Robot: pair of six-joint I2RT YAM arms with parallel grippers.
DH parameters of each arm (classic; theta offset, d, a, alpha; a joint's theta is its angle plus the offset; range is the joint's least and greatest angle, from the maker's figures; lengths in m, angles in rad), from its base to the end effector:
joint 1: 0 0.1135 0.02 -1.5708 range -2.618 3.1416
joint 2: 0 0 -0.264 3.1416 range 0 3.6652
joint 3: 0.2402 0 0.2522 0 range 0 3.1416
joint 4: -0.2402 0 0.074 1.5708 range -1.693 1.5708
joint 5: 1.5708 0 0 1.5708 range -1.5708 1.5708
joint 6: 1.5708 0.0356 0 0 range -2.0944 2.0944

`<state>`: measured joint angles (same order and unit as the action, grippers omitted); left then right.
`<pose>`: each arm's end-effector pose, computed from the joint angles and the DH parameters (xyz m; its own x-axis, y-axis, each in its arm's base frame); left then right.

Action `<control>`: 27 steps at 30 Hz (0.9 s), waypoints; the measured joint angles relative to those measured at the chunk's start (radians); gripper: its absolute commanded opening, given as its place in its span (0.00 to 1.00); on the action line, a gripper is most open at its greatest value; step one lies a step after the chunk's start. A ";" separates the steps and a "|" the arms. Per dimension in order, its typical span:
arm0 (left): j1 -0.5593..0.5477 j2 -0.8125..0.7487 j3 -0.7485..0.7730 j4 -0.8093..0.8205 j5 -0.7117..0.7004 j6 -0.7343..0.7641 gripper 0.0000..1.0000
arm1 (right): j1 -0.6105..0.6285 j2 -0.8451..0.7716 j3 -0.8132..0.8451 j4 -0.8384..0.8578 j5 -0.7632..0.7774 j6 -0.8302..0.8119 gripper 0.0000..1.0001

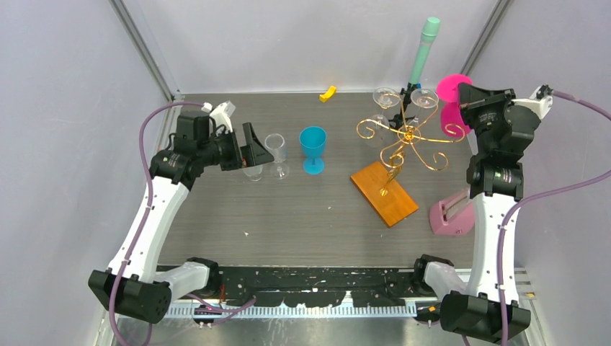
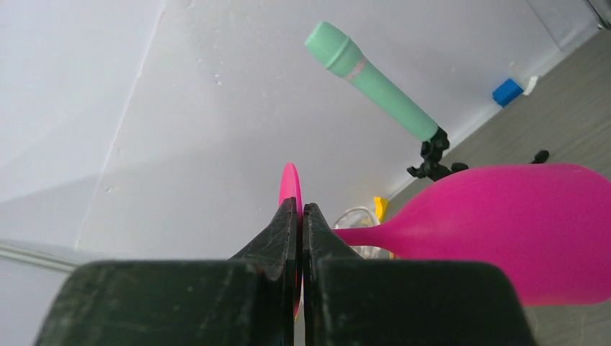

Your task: Take the wine glass off the wine glass rack

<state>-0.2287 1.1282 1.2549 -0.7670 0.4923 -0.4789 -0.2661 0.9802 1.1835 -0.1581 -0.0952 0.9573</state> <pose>0.2171 -0.0678 0.3796 -0.7786 -0.2357 -0.5816 0.2368 0.7479 -0.6201 0.2036 -0.0520 0.4459 0.1642 0.7989 -0.5786 0.0623 0.5770 0.8143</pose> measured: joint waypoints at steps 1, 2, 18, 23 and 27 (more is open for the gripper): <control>0.000 0.000 0.000 0.000 0.000 -0.003 1.00 | 0.000 0.002 0.000 0.022 -0.004 -0.006 0.00; 0.000 0.000 0.000 0.000 0.000 -0.006 1.00 | 0.000 0.003 0.000 0.041 -0.010 -0.010 0.00; 0.000 0.000 0.000 0.024 0.018 -0.055 1.00 | 0.000 -0.139 0.150 0.163 -0.203 0.088 0.01; 0.000 0.000 0.000 0.064 0.071 -0.109 1.00 | 0.000 -0.153 0.154 0.257 -0.303 0.260 0.01; 0.000 -0.005 -0.007 0.180 0.175 -0.200 1.00 | 0.001 -0.128 0.086 0.437 -0.374 0.478 0.00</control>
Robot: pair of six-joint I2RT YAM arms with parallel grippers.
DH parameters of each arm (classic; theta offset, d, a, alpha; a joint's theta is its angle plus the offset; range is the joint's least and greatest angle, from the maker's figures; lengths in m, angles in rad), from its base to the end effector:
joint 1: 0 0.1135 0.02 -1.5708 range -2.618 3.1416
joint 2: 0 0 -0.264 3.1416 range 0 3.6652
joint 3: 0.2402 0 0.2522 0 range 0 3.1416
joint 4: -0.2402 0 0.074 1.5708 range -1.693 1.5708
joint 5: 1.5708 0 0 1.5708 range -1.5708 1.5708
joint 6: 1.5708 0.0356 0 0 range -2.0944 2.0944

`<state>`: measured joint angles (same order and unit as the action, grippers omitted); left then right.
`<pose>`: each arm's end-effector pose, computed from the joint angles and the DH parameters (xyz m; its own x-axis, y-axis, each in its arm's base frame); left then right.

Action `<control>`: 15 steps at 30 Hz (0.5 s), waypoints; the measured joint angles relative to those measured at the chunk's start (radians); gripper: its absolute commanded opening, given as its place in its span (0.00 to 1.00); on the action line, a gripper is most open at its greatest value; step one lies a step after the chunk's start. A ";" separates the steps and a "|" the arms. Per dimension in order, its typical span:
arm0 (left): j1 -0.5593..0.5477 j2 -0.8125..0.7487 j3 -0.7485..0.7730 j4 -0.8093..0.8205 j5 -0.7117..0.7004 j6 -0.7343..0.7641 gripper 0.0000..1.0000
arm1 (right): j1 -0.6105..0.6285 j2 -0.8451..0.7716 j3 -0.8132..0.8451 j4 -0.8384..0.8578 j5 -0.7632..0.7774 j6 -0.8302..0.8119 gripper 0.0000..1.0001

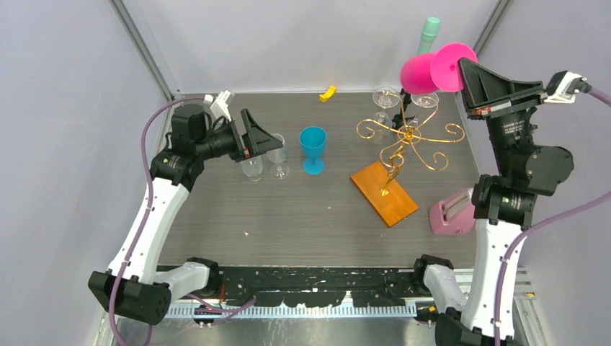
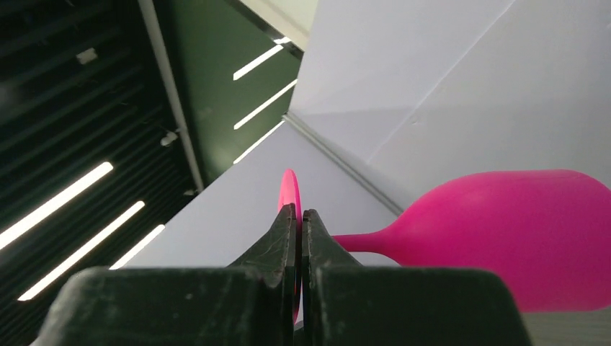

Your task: Take the wine glass off the wine glass rack

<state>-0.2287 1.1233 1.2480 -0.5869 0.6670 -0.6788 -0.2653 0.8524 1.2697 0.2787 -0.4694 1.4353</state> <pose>0.2216 -0.0742 0.3960 -0.7885 -0.3229 -0.5235 0.2857 0.5614 -0.7767 0.1268 -0.0178 0.5342 -0.0166 0.9202 -0.3910 -0.6267 0.2951 0.7212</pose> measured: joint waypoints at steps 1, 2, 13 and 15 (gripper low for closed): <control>0.000 -0.003 -0.008 0.053 0.036 -0.037 1.00 | 0.001 0.008 -0.018 0.035 -0.009 0.048 0.00; 0.000 -0.008 -0.021 0.116 0.074 -0.085 1.00 | 0.005 0.020 -0.043 0.089 -0.020 0.111 0.00; 0.000 -0.030 -0.179 0.734 0.268 -0.558 1.00 | 0.339 0.129 -0.168 0.296 -0.003 0.326 0.00; 0.000 -0.032 -0.181 0.787 0.271 -0.600 1.00 | 0.428 0.159 -0.182 0.336 0.017 0.328 0.00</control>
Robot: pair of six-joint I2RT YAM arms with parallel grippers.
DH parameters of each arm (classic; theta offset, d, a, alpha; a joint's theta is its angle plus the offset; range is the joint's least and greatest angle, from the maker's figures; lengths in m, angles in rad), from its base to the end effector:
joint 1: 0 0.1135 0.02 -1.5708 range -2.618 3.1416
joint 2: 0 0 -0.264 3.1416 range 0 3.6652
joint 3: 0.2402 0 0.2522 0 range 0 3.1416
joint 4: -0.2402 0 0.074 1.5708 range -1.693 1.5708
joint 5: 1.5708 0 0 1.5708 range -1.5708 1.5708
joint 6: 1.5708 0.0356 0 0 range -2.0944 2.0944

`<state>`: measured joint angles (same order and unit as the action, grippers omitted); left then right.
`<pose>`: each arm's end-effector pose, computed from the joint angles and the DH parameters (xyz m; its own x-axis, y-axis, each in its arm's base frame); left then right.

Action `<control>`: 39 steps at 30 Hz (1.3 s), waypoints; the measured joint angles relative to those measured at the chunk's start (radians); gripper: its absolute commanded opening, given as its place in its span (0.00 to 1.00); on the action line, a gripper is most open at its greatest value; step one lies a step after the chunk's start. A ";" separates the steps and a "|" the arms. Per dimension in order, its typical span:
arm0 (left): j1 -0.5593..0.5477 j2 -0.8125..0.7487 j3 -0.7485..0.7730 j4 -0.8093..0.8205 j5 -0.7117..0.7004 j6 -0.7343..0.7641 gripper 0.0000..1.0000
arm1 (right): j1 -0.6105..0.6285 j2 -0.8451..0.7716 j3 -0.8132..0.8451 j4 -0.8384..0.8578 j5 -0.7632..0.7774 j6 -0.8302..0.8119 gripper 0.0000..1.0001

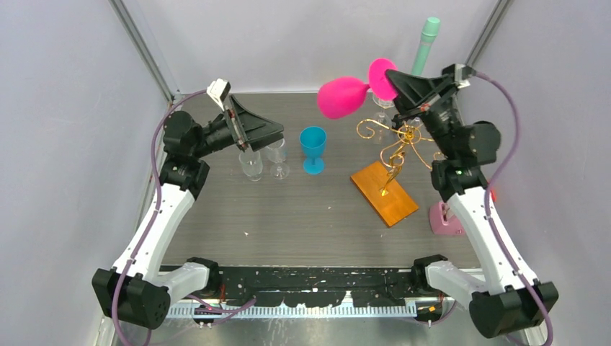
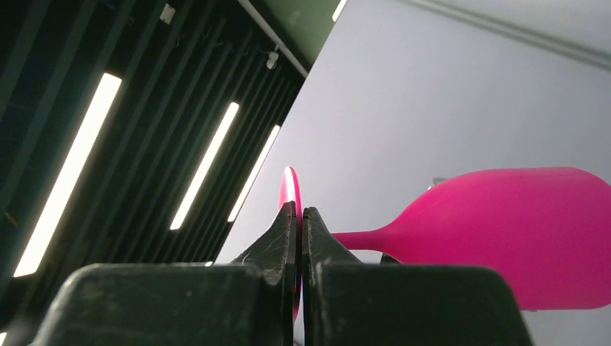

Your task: Take the wine glass off the wine glass rack

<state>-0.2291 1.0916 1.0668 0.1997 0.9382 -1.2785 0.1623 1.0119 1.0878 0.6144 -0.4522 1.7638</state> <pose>0.2255 -0.0821 0.4182 -0.8204 -0.3900 -0.4181 0.4238 0.0761 -0.9025 0.1963 0.0479 0.4832 -0.5895 0.7980 -0.1252 -0.5251 -0.2608 0.8101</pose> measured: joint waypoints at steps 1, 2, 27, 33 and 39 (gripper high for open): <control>0.000 -0.002 -0.003 0.029 0.000 -0.023 1.00 | 0.032 0.014 -0.006 0.016 0.009 0.000 0.00; 0.000 -0.004 -0.008 0.051 0.000 -0.039 1.00 | 0.076 0.033 -0.010 0.034 0.022 0.000 0.00; -0.001 -0.026 -0.042 0.377 0.011 -0.323 0.99 | 0.377 0.197 -0.023 0.237 0.164 -0.023 0.00; -0.001 -0.045 0.018 0.090 0.001 -0.113 1.00 | 0.379 0.129 -0.023 0.197 0.168 -0.106 0.00; -0.002 -0.030 0.029 0.048 -0.007 -0.065 1.00 | 0.381 0.050 -0.024 0.196 0.169 -0.132 0.00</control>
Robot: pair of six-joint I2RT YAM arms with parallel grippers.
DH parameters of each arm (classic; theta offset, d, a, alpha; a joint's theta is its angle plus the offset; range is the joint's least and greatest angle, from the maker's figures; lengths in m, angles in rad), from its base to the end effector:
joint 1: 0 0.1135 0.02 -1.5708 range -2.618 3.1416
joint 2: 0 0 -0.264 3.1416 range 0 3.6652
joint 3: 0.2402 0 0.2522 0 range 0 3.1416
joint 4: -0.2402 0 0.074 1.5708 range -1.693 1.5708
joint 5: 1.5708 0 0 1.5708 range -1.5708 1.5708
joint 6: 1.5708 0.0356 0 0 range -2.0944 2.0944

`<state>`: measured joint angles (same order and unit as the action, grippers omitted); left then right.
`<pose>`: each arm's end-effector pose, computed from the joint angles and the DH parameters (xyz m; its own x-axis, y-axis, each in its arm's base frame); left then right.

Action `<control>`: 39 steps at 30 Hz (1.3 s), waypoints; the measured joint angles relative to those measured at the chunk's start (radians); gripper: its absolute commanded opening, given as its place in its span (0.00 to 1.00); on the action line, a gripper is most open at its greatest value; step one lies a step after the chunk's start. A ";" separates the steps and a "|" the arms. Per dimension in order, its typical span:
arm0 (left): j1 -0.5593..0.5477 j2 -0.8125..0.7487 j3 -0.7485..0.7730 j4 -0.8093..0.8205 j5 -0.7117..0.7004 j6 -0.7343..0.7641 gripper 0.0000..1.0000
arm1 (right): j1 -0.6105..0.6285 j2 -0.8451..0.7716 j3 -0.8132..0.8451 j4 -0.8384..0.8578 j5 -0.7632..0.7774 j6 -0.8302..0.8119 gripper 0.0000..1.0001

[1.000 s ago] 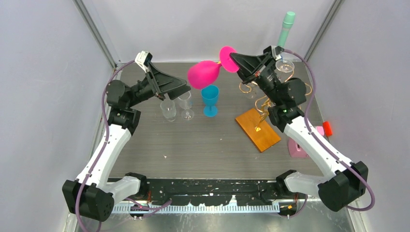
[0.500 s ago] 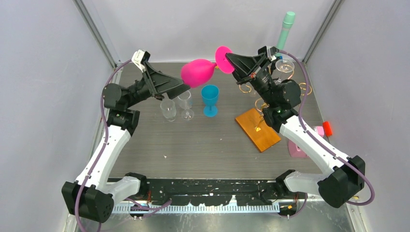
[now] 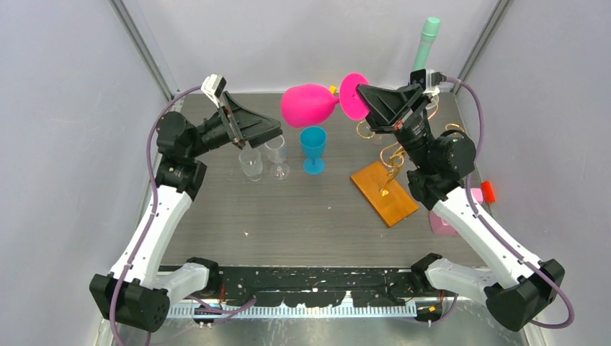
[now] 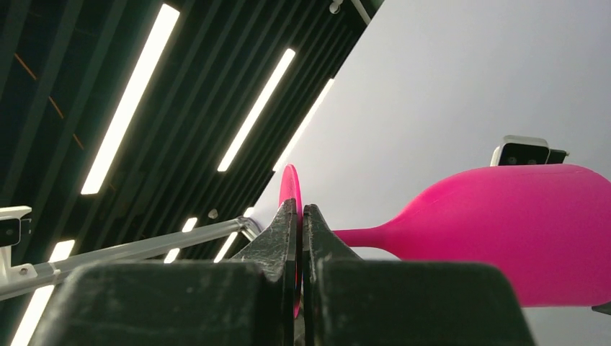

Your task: Take the wine glass off the wine glass rack

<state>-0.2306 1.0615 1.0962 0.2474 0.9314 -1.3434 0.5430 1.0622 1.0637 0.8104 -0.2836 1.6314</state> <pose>0.2130 -0.0794 0.4390 -0.8028 -0.4087 -0.4342 0.4639 0.0293 -0.8854 0.1753 0.1174 0.4829 -0.6973 0.6984 -0.1610 -0.5801 -0.4180 0.6992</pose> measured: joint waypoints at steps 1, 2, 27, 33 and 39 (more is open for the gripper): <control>0.000 0.008 0.000 0.019 0.001 -0.016 1.00 | 0.001 0.000 -0.003 0.011 0.000 0.006 0.00; 0.000 0.016 0.000 0.043 0.005 -0.039 1.00 | 0.004 0.003 -0.011 0.022 0.001 0.013 0.00; 0.004 0.016 0.001 0.472 0.047 -0.556 0.56 | 0.058 0.112 -0.092 0.215 0.050 0.188 0.00; 0.004 0.016 0.001 0.502 0.050 -0.596 0.56 | 0.058 0.153 -0.101 0.276 0.057 0.243 0.00; 0.004 0.016 0.001 0.505 0.054 -0.598 0.47 | 0.058 0.179 -0.109 0.301 0.057 0.277 0.00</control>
<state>-0.2264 1.0775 1.0973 0.7521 0.9855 -1.9415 0.6014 1.2411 0.9550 1.1110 -0.2264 1.9083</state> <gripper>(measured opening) 0.523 0.044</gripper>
